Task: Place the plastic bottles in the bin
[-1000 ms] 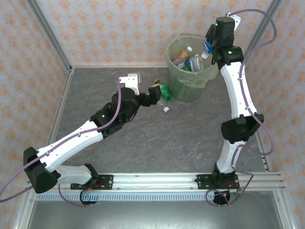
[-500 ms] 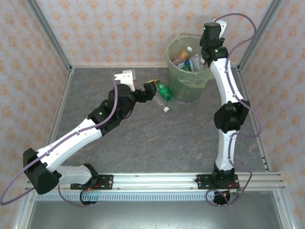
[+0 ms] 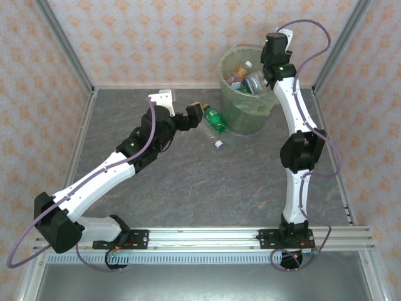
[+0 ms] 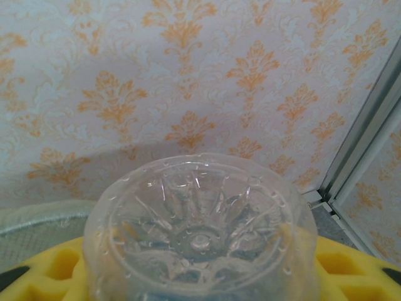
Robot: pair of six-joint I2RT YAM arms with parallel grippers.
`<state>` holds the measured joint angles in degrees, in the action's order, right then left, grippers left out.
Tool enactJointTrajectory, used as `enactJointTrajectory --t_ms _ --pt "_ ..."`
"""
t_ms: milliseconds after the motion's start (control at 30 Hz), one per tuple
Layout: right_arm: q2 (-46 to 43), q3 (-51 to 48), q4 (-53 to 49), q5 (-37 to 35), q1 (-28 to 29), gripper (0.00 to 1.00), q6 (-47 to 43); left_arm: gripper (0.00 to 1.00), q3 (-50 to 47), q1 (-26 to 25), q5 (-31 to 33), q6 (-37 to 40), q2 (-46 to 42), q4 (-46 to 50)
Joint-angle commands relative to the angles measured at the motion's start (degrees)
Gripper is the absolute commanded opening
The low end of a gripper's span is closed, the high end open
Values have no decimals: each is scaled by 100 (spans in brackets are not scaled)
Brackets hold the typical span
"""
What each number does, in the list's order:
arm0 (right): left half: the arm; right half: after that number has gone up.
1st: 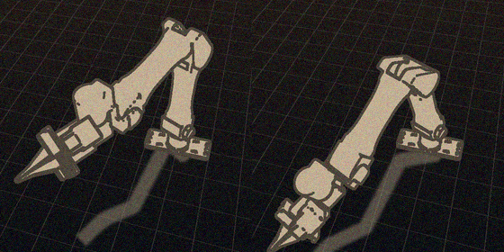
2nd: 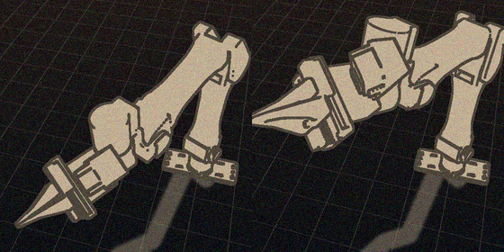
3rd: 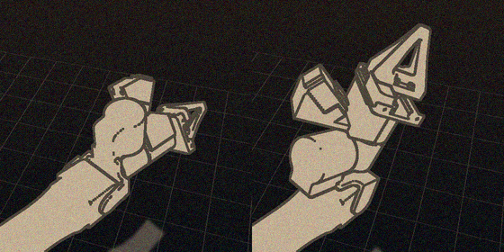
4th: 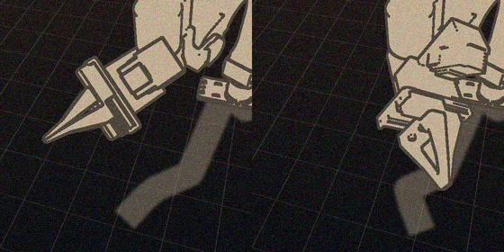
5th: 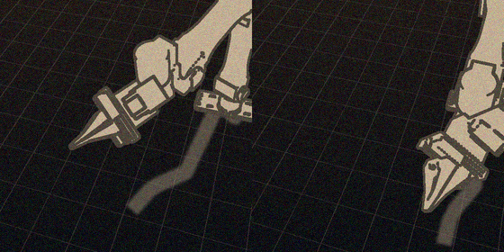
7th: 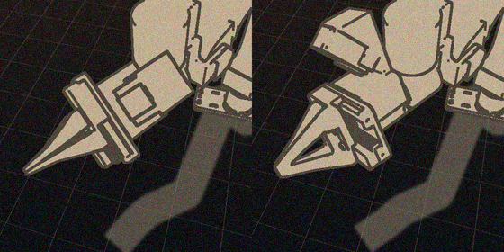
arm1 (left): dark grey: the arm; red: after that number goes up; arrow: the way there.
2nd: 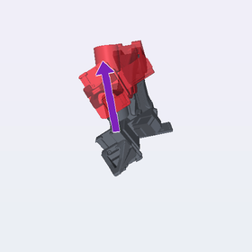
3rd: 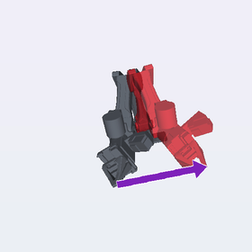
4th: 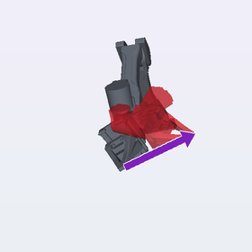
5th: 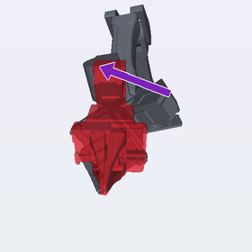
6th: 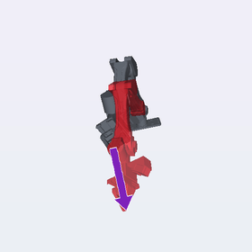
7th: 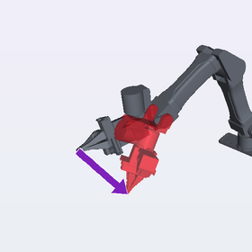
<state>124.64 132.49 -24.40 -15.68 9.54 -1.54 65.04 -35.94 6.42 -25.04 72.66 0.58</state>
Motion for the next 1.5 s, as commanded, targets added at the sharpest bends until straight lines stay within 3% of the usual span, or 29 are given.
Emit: enactJointTrajectory --t_ms 0,133,267,467,700,933,1467 --pt "-213 -382 -125 167 309 54 -211 99 -110 48 -185 56 38 -315" --pt "-339 -548 -175 -174 412 71 -346 99 -118 79 -261 41 46 -348" --pt "-584 -548 -197 -71 495 81 -399 99 -166 96 -259 44 1 -348" --pt "-973 -503 -240 167 549 88 -250 99 -275 157 -318 30 -88 -410" --pt "-941 -135 -435 155 518 85 38 99 -229 184 -383 -1 -55 -305" --pt "-459 515 -735 606 219 66 595 99 -230 253 -532 -218 34 -201" --pt "-101 88 -828 1778 -58 66 1227 99 -244 324 -505 -818 181 224"
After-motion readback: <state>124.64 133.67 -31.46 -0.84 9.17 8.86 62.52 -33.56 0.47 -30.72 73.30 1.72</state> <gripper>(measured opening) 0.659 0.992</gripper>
